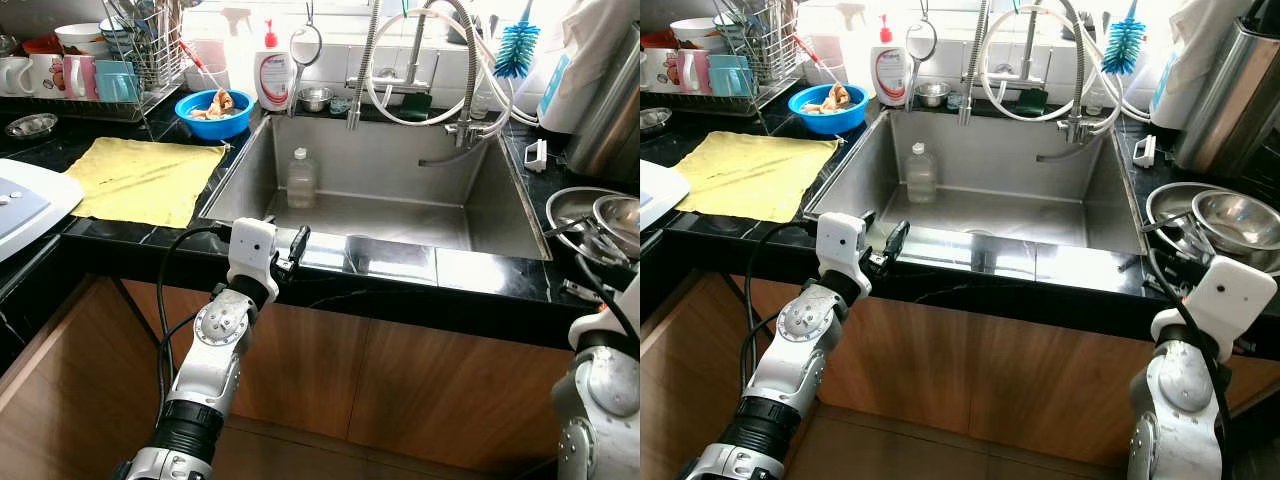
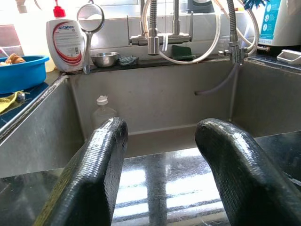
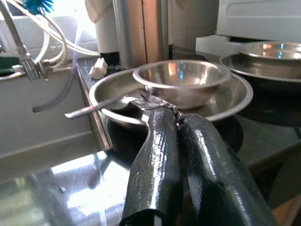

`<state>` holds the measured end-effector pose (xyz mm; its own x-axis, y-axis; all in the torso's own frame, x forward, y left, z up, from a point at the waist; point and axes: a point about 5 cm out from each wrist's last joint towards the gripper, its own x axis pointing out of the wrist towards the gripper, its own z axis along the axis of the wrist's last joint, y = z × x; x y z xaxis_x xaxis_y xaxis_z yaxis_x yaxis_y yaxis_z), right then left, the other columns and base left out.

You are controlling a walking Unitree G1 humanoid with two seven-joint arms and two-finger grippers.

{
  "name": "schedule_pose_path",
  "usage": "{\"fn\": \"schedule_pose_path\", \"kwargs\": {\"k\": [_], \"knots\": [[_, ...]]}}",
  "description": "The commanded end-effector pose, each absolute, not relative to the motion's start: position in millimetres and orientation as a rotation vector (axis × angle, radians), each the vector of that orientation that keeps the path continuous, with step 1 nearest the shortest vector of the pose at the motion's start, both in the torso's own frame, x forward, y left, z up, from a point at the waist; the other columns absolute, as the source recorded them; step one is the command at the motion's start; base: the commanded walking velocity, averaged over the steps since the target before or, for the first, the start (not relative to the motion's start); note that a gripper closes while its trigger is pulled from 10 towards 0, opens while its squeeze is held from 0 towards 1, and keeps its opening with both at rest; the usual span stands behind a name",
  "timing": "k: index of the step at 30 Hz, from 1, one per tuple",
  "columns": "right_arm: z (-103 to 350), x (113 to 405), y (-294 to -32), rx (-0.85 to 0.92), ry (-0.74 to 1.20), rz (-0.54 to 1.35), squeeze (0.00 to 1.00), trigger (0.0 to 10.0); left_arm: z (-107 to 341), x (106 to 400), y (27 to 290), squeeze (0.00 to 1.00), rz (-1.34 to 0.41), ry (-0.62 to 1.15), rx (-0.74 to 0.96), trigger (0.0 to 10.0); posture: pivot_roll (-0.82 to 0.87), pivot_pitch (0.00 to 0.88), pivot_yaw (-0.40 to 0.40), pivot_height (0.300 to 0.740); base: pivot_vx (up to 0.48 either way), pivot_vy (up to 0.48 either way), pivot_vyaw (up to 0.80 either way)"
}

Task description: Kitchen organization

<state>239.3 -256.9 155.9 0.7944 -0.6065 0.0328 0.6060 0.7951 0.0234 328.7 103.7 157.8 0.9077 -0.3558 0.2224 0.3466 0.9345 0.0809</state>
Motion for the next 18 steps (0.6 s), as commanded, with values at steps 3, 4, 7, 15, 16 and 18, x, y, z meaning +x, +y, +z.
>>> {"fn": "schedule_pose_path", "kwargs": {"k": [3, 4, 7, 15, 16, 18], "knots": [[161.0, 237.7, -256.4, 0.03, -0.058, -0.658, 1.0, 10.0, 160.4, 327.4, 104.8, 0.0, -0.368, -0.245, 0.063, 10.0, -0.05, 0.0, -0.018, 0.74, 0.0, 0.0, 0.0], [161.5, 238.1, -256.3, 0.026, -0.058, -0.658, 1.0, 10.0, 160.4, 327.4, 104.9, 0.0, -0.368, -0.245, 0.063, 10.0, -0.05, 0.0, -0.017, 0.74, 0.0, 0.0, 0.0], [162.4, 239.3, -256.1, 0.022, -0.058, -0.658, 0.0, 10.0, 160.4, 327.6, 105.2, 0.0, -0.367, -0.245, 0.064, 10.0, -0.05, 0.0, -0.017, 0.74, 0.0, 0.0, 0.0], [161.9, 240.6, -253.9, 0.024, -0.056, -0.653, 0.0, 10.0, 160.2, 327.8, 105.2, 0.0, -0.367, -0.244, 0.064, 10.0, -0.05, 0.0, -0.016, 0.74, 0.0, 0.0, 0.0], [162.6, 241.3, -253.5, 0.026, -0.06, -0.65, 0.0, 10.0, 160.2, 327.7, 105.1, 0.0, -0.367, -0.244, 0.064, 10.0, -0.05, 0.0, -0.016, 0.74, 0.0, 0.0, 0.0], [163.0, 241.9, -253.4, 0.025, -0.061, -0.647, 0.0, 10.0, 160.1, 327.7, 104.9, 0.0, -0.368, -0.244, 0.065, 10.0, -0.05, 0.0, -0.017, 0.74, 0.0, 0.0, 0.0]]}}
